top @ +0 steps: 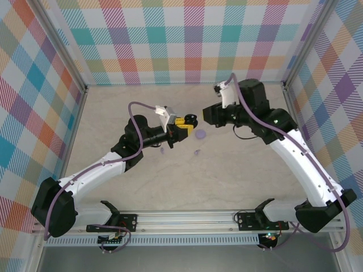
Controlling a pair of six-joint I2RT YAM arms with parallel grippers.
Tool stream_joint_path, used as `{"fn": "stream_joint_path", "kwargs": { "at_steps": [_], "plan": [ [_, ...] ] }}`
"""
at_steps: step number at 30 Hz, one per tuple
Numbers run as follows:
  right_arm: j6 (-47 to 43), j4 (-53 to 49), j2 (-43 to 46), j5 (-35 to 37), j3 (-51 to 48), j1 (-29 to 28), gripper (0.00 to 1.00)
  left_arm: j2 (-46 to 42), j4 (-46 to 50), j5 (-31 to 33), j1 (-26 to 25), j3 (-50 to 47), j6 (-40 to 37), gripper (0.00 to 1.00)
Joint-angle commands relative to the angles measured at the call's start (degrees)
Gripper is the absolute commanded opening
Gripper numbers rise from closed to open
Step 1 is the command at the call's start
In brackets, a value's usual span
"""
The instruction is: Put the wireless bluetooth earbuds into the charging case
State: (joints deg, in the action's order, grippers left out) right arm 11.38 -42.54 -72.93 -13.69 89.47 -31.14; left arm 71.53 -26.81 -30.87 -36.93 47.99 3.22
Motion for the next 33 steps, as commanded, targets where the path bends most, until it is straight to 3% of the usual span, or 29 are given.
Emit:
{"fn": "stream_joint_path", "kwargs": {
  "at_steps": [1,6,11,16,21,25,27,30,33],
  "plan": [
    [0.86,-1.1,-0.25,-6.98,-2.53,4.15,0.27,-0.73,-1.2,-5.75,0.37,3.16,-1.2,0.0],
    [-1.03,0.2,-2.92,-15.89,-4.47,7.22,0.31,0.58,-4.28,-14.57,0.37,5.04,-0.15,0.0],
    [-1.72,1.96,-4.92,-21.29,-5.16,7.39,0.31,1.74,-4.97,-18.07,-0.14,6.74,0.29,0.0],
    [-1.36,5.8,-4.39,-28.44,-6.45,7.37,0.29,4.01,-2.26,-17.0,-0.31,8.35,1.7,0.0],
    [-1.93,7.47,-1.98,-29.26,-7.67,7.33,0.29,5.77,-1.33,-12.25,-0.24,8.03,3.61,0.0],
    [-2.26,5.0,-1.5,-23.36,-7.55,7.33,0.31,6.43,-2.03,-10.25,-0.16,7.83,5.19,0.0],
    [-1.55,2.61,-1.61,-15.31,-7.04,7.32,0.36,6.42,-0.19,-7.43,0.09,8.26,5.53,0.0],
    [-0.55,-1.09,-1.65,-2.63,-6.57,7.33,0.36,7.25,6.24,1.73,1.33,9.85,8.52,0.0],
    [-0.46,-3.35,-1.57,3.89,-6.7,7.37,0.37,9.75,12.85,5.89,4.62,12.19,13.23,0.0]
  ]
}}
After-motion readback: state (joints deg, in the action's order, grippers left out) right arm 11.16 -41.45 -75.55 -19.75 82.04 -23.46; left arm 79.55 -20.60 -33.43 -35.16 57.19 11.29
